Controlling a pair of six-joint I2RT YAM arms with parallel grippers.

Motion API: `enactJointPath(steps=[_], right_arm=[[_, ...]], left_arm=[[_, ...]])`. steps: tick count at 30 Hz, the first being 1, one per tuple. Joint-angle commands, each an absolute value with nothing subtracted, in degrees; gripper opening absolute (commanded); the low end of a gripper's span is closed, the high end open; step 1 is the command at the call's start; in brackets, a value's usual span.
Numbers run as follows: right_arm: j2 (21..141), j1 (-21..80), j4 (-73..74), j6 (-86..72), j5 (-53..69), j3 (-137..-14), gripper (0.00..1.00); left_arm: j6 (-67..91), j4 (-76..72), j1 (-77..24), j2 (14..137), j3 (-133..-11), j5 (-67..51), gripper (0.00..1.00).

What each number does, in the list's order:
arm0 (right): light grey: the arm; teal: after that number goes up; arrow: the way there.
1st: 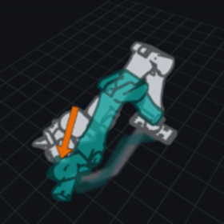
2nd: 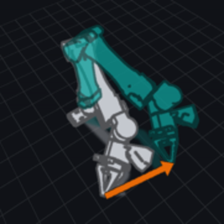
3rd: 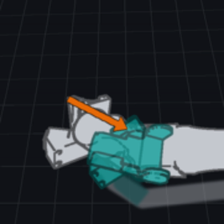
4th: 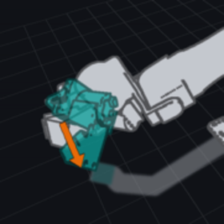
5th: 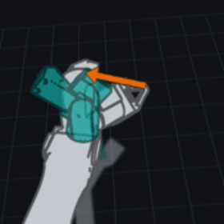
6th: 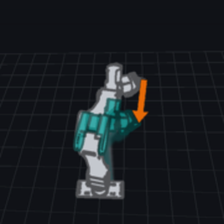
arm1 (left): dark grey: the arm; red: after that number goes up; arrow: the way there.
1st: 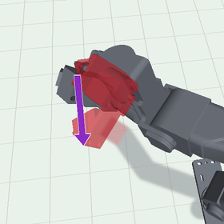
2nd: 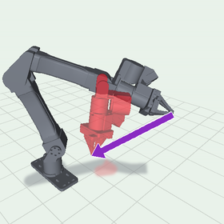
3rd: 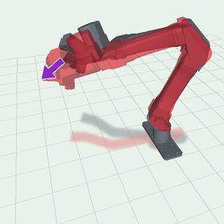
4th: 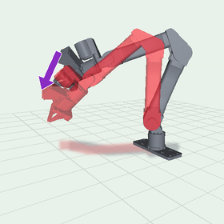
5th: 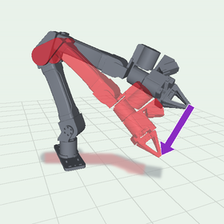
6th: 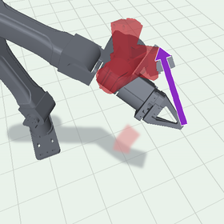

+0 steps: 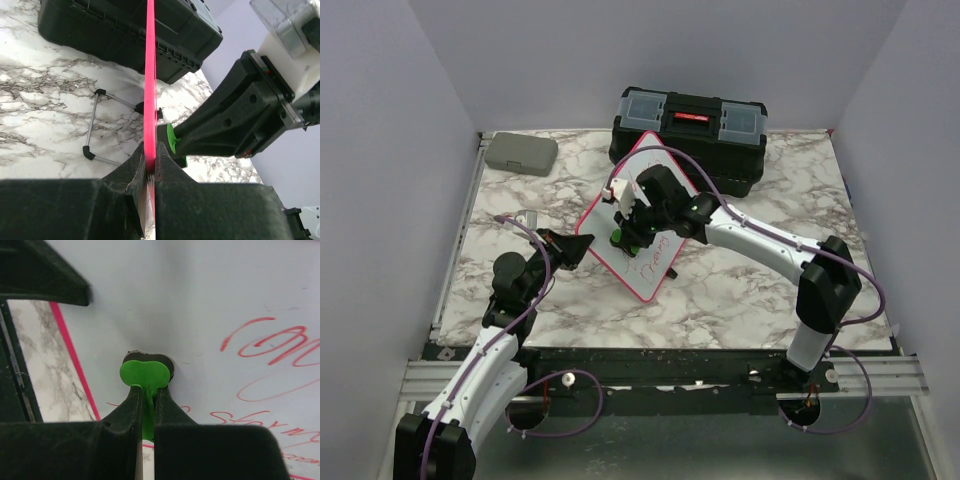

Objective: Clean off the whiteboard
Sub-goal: Erase the whiteboard at the whiteboard stand.

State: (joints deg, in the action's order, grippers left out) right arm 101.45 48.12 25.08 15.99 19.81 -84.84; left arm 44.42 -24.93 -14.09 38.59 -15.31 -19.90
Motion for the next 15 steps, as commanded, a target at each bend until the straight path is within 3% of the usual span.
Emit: enactJointPath(steps=[1, 6, 12, 15], right_arm=[[102.3, 45.7, 16.4, 10.9, 5.5, -86.5, 0.01], [101.7, 44.5, 17.3, 14.0, 5.2, -83.7, 0.01], [101.3, 44.7, 22.6, 19.7, 23.4, -82.7, 0.01], [101.7, 46.5, 22.0, 19.3, 24.7, -83.3, 0.01]], left_arm=[[42.9, -26.5, -15.2, 38.2, -16.5, -25.2, 0.0], [42.8, -26.4, -15.2, 38.1, -16.6, -25.3, 0.0], [42.7, -26.5, -15.2, 38.5, -16.8, -25.5, 0.0], [42.8, -26.4, -15.2, 38.5, -16.8, -25.6, 0.0]])
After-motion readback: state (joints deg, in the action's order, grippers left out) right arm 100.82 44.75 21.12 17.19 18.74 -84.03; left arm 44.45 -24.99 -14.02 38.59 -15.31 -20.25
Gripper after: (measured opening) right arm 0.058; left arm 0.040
